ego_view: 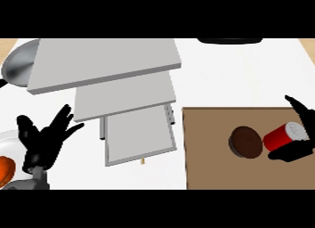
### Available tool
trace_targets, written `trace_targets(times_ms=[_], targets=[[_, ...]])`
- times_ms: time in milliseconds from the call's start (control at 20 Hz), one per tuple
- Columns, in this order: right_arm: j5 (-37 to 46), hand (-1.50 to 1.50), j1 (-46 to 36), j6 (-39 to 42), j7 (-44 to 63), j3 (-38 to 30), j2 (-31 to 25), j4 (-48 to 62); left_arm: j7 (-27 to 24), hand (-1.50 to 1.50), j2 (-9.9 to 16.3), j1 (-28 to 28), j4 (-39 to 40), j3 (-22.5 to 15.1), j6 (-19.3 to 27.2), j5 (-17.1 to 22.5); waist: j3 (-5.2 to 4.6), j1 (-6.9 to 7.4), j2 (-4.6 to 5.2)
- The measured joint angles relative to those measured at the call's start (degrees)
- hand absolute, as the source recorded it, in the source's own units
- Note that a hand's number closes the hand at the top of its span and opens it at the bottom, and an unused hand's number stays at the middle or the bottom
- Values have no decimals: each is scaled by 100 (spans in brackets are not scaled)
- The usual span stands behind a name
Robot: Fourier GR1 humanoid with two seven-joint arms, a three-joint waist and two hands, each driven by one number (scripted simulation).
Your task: Pick the can from the tray and place it in the tiered shelf
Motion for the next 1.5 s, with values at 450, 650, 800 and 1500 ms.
trace_targets(times_ms=[450,650,800,1500], targets=[[295,150,-189,600,-890,309,-93,493,11,0,0,-140,178,89,5,-160,-42,15,-33],[347,150,-199,588,-1202,246,37,542,16,0,-27,-114,156,129,-44,-151,-61,0,-51],[476,150,-105,444,-1393,239,142,430,75,0,-55,-92,99,113,-6,-215,-71,-13,-59],[1840,150,-347,-209,384,4178,2594,-1658,16,0,-132,-198,212,23,-129,-216,-53,148,-98]])
